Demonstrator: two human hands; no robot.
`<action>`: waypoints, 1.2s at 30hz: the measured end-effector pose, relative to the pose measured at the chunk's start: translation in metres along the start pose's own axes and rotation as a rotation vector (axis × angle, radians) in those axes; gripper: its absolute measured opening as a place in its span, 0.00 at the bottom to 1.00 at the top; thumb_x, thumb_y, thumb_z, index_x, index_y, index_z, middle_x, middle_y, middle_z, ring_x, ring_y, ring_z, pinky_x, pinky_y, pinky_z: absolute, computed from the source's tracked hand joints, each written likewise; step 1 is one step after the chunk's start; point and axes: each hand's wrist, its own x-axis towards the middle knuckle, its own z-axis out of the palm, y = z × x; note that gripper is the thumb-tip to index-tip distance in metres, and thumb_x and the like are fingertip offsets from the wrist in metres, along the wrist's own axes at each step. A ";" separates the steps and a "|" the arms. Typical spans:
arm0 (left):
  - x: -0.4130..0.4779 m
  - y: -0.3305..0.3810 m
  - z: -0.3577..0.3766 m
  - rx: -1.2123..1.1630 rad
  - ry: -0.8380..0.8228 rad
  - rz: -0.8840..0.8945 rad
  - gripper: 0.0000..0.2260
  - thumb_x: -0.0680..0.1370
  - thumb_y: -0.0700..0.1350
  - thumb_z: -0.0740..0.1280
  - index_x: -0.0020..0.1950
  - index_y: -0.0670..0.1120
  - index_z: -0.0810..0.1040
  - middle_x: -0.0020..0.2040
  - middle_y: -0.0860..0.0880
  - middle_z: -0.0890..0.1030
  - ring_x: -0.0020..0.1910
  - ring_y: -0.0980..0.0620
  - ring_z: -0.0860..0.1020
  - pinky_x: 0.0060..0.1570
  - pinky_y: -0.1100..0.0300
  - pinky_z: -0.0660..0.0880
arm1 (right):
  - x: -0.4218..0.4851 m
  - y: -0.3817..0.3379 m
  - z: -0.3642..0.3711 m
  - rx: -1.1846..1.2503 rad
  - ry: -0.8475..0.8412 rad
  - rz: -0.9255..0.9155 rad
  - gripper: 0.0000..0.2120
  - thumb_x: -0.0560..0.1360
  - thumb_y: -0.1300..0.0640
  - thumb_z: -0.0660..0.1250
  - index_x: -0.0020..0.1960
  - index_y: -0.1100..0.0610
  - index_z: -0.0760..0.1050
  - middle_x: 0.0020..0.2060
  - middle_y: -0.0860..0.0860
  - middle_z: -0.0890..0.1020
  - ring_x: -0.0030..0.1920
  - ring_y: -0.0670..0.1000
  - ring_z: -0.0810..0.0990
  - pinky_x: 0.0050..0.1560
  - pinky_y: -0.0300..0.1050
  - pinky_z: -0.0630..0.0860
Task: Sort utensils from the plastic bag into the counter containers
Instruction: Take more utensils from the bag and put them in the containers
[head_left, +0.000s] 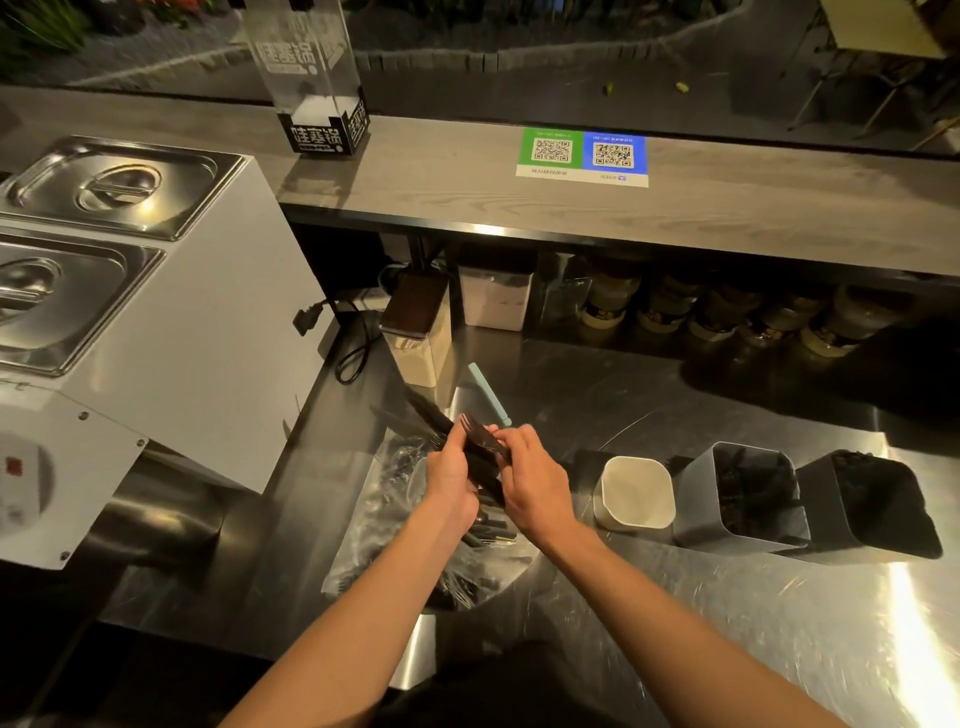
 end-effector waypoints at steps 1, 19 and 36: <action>0.001 0.001 0.000 -0.038 -0.008 -0.014 0.10 0.80 0.46 0.70 0.42 0.41 0.79 0.35 0.47 0.83 0.35 0.49 0.81 0.39 0.56 0.78 | 0.000 0.000 0.001 -0.047 0.032 -0.042 0.11 0.85 0.52 0.56 0.63 0.50 0.74 0.53 0.48 0.74 0.47 0.50 0.77 0.47 0.51 0.79; -0.009 -0.012 0.015 -0.020 -0.197 -0.116 0.29 0.73 0.68 0.68 0.52 0.41 0.80 0.43 0.44 0.85 0.46 0.48 0.84 0.47 0.54 0.78 | -0.012 0.017 -0.022 -0.146 -0.017 -0.117 0.13 0.85 0.49 0.55 0.64 0.52 0.73 0.54 0.50 0.83 0.53 0.53 0.81 0.48 0.51 0.78; -0.042 -0.083 0.106 0.128 -0.157 -0.042 0.16 0.83 0.56 0.61 0.43 0.46 0.72 0.30 0.51 0.72 0.28 0.55 0.72 0.34 0.62 0.74 | -0.038 0.098 -0.109 0.105 0.208 0.306 0.12 0.85 0.51 0.54 0.62 0.55 0.71 0.43 0.55 0.82 0.44 0.59 0.79 0.46 0.55 0.73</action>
